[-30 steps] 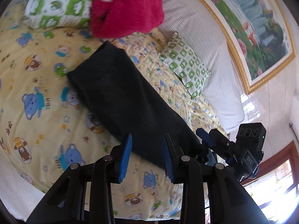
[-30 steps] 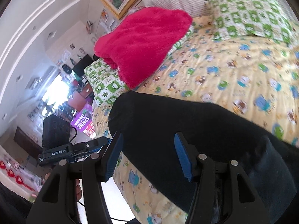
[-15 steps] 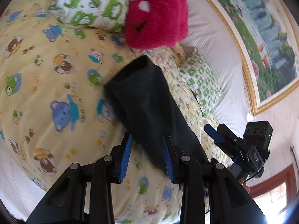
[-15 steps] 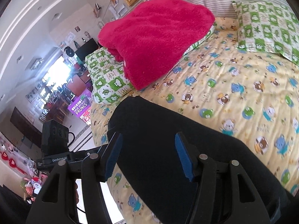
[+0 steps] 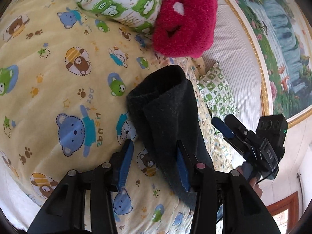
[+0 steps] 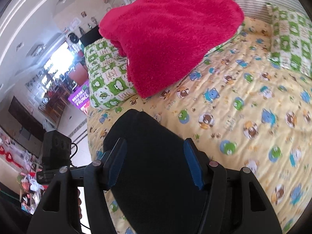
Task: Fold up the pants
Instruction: 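Grasp the folded pants end with the left gripper while the right gripper grasps beside it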
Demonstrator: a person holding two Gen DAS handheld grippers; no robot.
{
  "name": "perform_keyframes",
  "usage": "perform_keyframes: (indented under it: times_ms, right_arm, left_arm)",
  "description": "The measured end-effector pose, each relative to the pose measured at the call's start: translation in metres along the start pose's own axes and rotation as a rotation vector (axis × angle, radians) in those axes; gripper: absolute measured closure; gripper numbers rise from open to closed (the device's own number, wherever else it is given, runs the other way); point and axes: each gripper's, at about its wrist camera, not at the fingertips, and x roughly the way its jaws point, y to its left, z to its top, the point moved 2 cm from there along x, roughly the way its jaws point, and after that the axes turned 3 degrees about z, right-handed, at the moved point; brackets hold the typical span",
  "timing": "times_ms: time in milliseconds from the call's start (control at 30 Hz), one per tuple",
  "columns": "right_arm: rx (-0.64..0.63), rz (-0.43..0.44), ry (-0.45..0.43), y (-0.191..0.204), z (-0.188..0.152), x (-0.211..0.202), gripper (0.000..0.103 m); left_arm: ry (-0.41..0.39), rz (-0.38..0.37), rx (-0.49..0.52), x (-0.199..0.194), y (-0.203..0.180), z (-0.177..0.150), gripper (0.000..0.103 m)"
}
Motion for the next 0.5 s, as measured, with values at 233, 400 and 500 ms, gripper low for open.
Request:
perform_keyframes:
  times_ms: [233, 400, 500]
  right_arm:
    - [-0.073, -0.001, 0.091, 0.003, 0.018, 0.039, 0.041]
    - [-0.101, 0.004, 0.132, 0.006, 0.024, 0.061, 0.041]
    - [-0.126, -0.029, 0.158, 0.010, 0.026, 0.078, 0.041]
  left_arm:
    - [-0.020, -0.002, -0.040, 0.008, -0.002, 0.008, 0.059]
    - [-0.032, 0.003, -0.054, 0.014, -0.002, 0.013, 0.059]
    - [-0.046, 0.030, -0.042, 0.016, -0.005, 0.012, 0.060]
